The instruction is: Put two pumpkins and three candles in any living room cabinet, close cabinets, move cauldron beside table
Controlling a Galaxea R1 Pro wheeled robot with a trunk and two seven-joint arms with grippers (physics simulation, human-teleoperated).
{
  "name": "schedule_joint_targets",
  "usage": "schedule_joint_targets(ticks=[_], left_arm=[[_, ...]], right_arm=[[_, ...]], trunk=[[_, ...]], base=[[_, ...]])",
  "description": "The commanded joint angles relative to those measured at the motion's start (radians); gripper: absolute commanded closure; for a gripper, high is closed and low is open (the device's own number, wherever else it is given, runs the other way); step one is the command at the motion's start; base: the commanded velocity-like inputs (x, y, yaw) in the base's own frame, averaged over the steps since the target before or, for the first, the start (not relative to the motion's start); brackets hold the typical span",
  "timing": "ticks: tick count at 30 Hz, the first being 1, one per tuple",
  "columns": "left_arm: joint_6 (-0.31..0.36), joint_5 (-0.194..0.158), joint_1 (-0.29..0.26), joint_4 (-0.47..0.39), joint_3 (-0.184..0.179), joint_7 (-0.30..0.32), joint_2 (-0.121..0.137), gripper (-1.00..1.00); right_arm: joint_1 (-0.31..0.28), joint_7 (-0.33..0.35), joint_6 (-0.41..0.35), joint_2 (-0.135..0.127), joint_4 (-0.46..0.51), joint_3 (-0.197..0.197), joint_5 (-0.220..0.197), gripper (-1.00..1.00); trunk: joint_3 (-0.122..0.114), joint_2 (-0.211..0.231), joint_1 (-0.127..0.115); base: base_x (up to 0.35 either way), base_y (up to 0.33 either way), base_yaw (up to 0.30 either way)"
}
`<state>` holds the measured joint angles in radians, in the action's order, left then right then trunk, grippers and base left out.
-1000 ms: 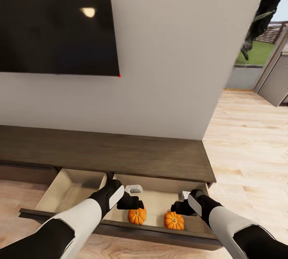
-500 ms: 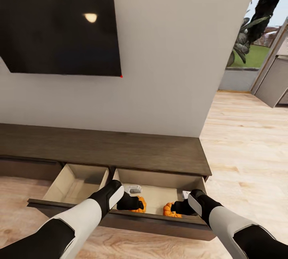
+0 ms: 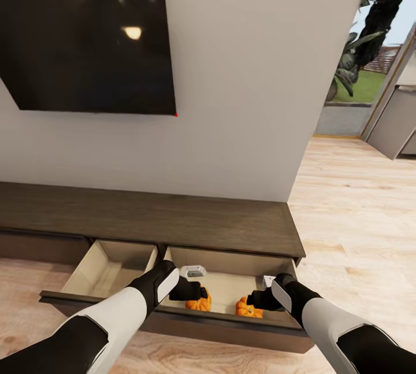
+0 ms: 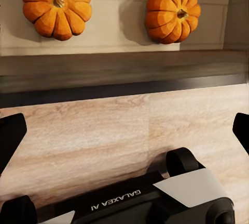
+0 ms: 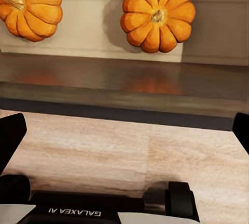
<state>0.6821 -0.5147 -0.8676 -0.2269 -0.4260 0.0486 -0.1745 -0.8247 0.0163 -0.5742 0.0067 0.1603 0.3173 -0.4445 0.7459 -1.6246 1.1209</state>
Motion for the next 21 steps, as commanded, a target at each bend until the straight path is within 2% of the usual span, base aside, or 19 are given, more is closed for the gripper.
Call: schedule_joint_targets(ticks=[1,21], left_arm=[[0.001,0.007,-0.001,0.0,0.0,0.005,0.0,-1.0],[-0.009,0.008,0.007,-0.002,0.004,0.003,0.0,-1.0]], right_arm=[[-0.001,0.002,-0.004,-0.001,0.001,0.007,-0.003,-1.0],[-0.001,-0.002,-0.004,-0.001,0.002,0.003,-0.003,-1.0]], trunk=[[-0.001,0.0,0.0],[-0.033,0.0,0.0]], base=[[0.0,0.0,0.0],[0.0,0.0,0.0]])
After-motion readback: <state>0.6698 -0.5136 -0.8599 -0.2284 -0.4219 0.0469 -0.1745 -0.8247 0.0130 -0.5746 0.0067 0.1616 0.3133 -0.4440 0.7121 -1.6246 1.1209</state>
